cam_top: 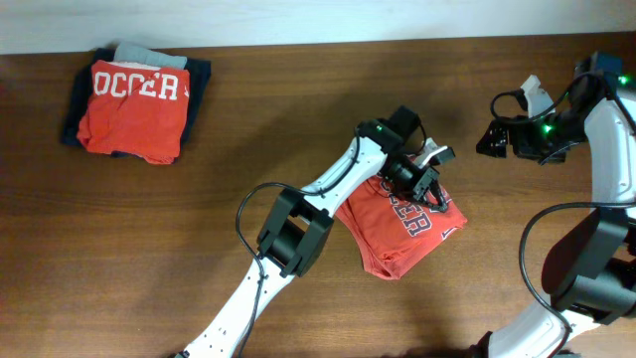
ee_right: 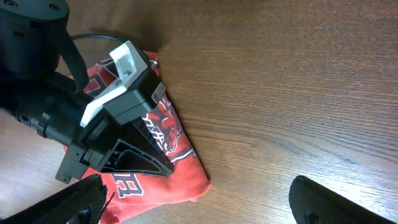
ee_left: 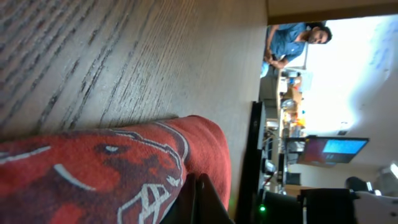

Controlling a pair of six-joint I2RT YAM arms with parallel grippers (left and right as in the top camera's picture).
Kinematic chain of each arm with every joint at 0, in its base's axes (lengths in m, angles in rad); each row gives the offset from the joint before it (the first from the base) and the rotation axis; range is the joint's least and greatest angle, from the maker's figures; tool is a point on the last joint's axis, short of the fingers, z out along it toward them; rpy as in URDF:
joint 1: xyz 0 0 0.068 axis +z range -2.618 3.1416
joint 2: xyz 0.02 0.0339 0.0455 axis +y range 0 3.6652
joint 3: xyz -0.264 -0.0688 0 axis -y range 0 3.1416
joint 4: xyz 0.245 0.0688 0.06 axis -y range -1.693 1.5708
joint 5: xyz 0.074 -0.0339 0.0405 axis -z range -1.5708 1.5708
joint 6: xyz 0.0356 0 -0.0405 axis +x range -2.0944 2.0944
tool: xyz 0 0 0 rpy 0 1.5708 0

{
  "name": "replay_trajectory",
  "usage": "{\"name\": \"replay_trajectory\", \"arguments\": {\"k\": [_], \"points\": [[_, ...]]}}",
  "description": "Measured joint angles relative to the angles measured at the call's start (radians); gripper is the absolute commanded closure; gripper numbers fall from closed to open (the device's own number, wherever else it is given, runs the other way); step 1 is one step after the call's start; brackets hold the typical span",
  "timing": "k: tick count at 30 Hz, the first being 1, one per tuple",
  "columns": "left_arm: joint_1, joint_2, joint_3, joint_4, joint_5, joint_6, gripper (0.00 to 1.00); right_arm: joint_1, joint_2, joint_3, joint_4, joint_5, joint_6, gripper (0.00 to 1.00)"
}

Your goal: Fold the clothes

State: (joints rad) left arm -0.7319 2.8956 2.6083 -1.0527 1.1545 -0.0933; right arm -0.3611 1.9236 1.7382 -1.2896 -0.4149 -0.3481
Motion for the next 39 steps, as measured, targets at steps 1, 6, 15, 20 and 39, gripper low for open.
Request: {"name": "replay_trajectory", "arguments": {"k": [1,6,15,20,39], "points": [[0.002,0.003,0.003,0.000,0.006,-0.006,1.00,0.000,0.000,0.000,0.000,0.000,0.000,0.01],[0.013,0.009,0.036,-0.026,0.016,-0.029,1.00,0.000,0.000,0.000,0.000,0.000,0.000,0.01],[0.090,0.005,0.208,-0.039,-0.087,-0.048,0.97,0.000,0.000,0.000,0.000,0.000,0.000,0.01],[0.114,0.003,0.199,-0.096,-0.260,-0.050,0.96,0.000,0.000,0.000,0.000,0.000,0.000,0.01],[0.185,-0.095,0.337,-0.369,-0.543,-0.031,0.38,0.000,0.000,0.000,0.000,0.000,0.000,0.01]]}}
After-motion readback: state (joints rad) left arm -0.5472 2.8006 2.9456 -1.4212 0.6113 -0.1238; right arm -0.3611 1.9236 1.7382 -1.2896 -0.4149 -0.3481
